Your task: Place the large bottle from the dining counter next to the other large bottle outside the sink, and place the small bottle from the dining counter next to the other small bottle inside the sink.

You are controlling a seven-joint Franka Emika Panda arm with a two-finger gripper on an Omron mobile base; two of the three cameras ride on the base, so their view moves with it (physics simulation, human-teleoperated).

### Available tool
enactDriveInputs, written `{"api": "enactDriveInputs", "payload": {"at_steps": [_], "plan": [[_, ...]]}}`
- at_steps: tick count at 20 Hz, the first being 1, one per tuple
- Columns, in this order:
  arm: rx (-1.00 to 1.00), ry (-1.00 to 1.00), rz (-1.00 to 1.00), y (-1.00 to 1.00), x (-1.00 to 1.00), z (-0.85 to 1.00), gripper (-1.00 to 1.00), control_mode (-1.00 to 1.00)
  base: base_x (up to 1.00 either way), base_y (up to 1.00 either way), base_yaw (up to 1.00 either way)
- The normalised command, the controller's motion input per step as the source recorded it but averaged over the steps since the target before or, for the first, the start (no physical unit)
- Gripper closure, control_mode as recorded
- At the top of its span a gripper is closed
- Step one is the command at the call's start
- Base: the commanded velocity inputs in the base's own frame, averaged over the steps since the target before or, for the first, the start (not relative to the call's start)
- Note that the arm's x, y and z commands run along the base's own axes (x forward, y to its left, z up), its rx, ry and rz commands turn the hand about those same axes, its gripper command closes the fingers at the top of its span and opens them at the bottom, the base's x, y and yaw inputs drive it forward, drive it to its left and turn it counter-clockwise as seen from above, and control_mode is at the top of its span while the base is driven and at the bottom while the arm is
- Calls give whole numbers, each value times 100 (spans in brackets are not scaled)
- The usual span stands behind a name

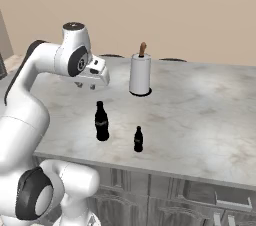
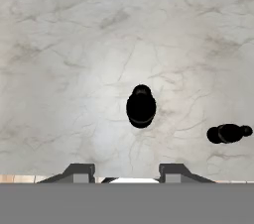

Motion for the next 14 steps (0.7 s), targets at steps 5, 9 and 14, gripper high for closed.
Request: {"api": "enactDriveInputs", "payload": {"at_steps": [5, 9, 14], "plan": [[0, -1, 0, 0, -10, -3, -100, -100, 0, 0, 0], [0, -5, 0, 0, -25, -8, -100, -100, 0, 0, 0], [0, -9, 0, 0, -28, -17, -100, -100, 0, 0, 0]]}}
